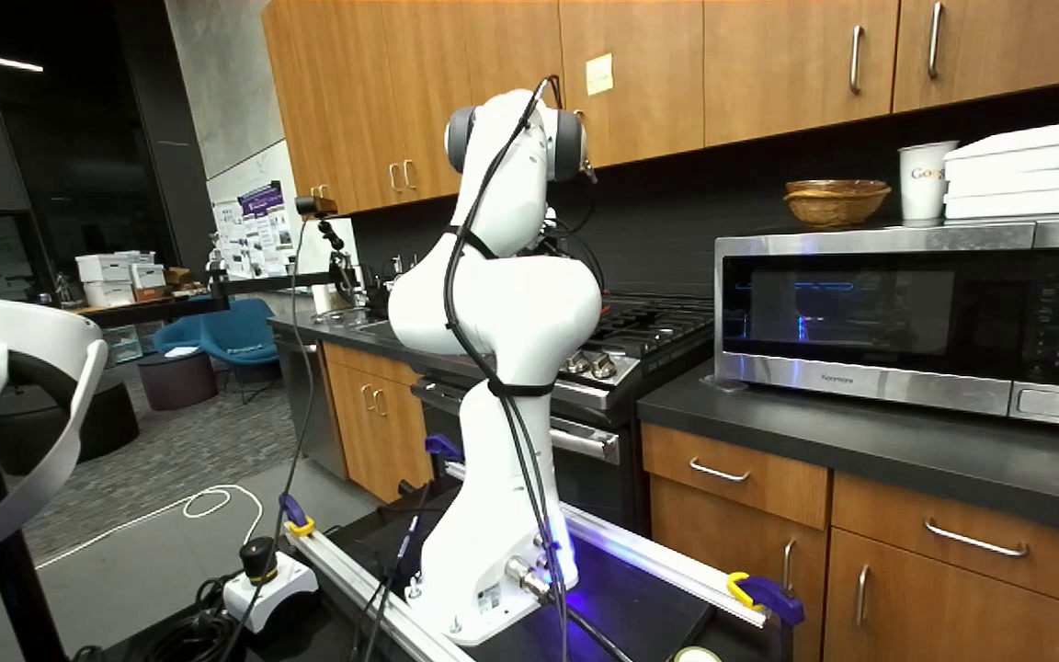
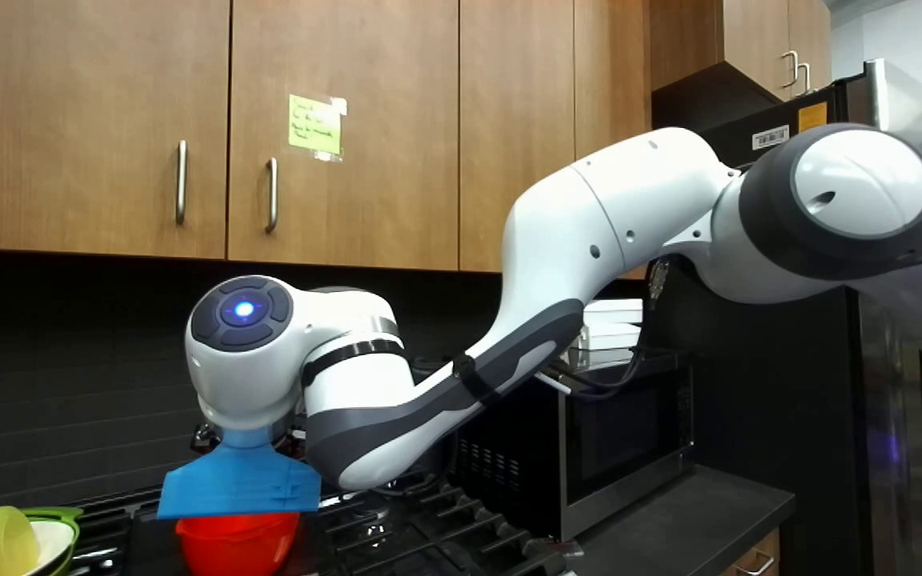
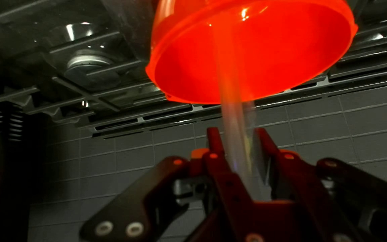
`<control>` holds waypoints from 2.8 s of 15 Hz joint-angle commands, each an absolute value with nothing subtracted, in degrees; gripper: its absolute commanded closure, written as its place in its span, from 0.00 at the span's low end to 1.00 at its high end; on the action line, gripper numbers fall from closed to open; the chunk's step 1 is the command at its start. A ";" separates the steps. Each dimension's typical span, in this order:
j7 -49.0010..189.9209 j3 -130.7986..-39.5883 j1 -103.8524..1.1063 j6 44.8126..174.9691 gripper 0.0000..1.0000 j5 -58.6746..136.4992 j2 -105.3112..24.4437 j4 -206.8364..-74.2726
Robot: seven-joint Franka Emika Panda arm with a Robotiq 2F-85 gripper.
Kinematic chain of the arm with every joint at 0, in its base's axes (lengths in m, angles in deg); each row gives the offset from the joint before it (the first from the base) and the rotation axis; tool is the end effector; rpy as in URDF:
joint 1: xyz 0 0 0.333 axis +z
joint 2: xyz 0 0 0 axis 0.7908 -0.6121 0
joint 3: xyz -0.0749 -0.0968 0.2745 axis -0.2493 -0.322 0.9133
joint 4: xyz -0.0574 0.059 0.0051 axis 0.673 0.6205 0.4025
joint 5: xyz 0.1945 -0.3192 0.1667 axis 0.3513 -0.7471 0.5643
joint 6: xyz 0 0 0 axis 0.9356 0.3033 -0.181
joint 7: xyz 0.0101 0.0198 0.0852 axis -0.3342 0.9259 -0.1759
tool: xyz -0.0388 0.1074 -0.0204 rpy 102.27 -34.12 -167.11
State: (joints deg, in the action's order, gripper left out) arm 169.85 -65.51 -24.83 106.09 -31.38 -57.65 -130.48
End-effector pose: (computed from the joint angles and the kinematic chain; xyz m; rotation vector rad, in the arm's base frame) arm 0.5961 0.4646 0.3738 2.7300 -0.5266 1.4379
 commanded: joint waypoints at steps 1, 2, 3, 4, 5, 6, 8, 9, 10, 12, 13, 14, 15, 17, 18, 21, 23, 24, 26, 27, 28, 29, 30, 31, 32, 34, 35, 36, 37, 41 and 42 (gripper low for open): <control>169.46 -66.96 -23.69 106.42 0.69 -30.46 -57.71 -130.11; 169.46 -66.96 -23.69 106.42 0.69 -30.46 -57.70 -130.11; 169.46 -66.96 -23.69 106.43 0.69 -30.46 -57.70 -130.11; 169.46 -66.96 -23.69 106.43 0.69 -30.46 -57.70 -130.11; 169.46 -66.96 -23.69 106.43 0.69 -30.46 -57.70 -130.11; 169.46 -66.96 -23.69 106.43 0.69 -30.46 -57.70 -130.11; 169.46 -66.96 -23.70 106.43 0.69 -30.46 -57.70 -130.11; 169.46 -66.96 -23.70 106.43 0.69 -30.46 -57.70 -130.11; 169.46 -66.96 -23.70 106.43 0.44 -30.46 -57.70 -130.11; 170.30 -67.47 -23.37 106.53 0.38 -31.03 -57.35 -130.29; 170.88 -67.75 -23.15 106.51 0.33 -31.43 -57.17 -130.36; 171.18 -67.99 -22.94 106.54 0.26 -31.69 -57.07 -130.37; 171.48 -68.25 -22.69 106.43 0.20 -31.93 -56.98 -130.30; 171.97 -68.61 -22.29 106.41 0.06 -32.29 -56.74 -130.25; 172.61 -68.96 -21.93 106.32 0.02 -32.99 -56.69 -130.05; 174.55 -68.94 -21.73 106.10 0.00 -34.98 -56.35 -129.87; 175.34 -68.74 -21.73 106.10 0.00 -35.66 -56.33 -129.50; 175.65 -68.68 -21.70 106.00 0.00 -35.92 -56.29 -129.37; 176.88 -68.81 -21.48 105.97 0.00 -36.79 -55.94 -129.17; 177.62 -68.87 -21.36 106.06 0.00 -37.55 -55.77 -129.06; 178.47 -68.90 -21.24 105.97 0.00 -38.21 -55.47 -128.91; 179.12 -68.91 -21.20 106.01 0.00 -38.94 -55.36 -128.65; 179.74 -68.88 -21.16 105.94 0.00 -39.52 -55.10 -128.60; 180.39 -68.89 -21.08 105.87 0.00 -40.18 -54.92 -128.50; 180.83 -68.87 -21.06 105.84 0.00 -40.68 -54.77 -128.34; 181.43 -68.83 -21.03 105.74 0.00 -41.37 -54.49 -128.12; 181.64 -68.81 -21.01 105.71 0.00 -41.74 -54.39 -128.03; 181.74 -68.78 -21.01 105.64 0.00 -41.92 -54.37 -127.90; 181.79 -68.77 -21.08 105.75 0.00 -41.99 -54.41 -127.81; 181.76 -68.77 -21.11 105.89 0.00 -42.04 -54.63 -127.30; 181.75 -68.76 -21.09 105.89 0.00 -42.05 -54.62 -127.17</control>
State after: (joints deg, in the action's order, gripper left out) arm 180.19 -68.21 -21.39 105.96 -40.45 -55.39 -127.09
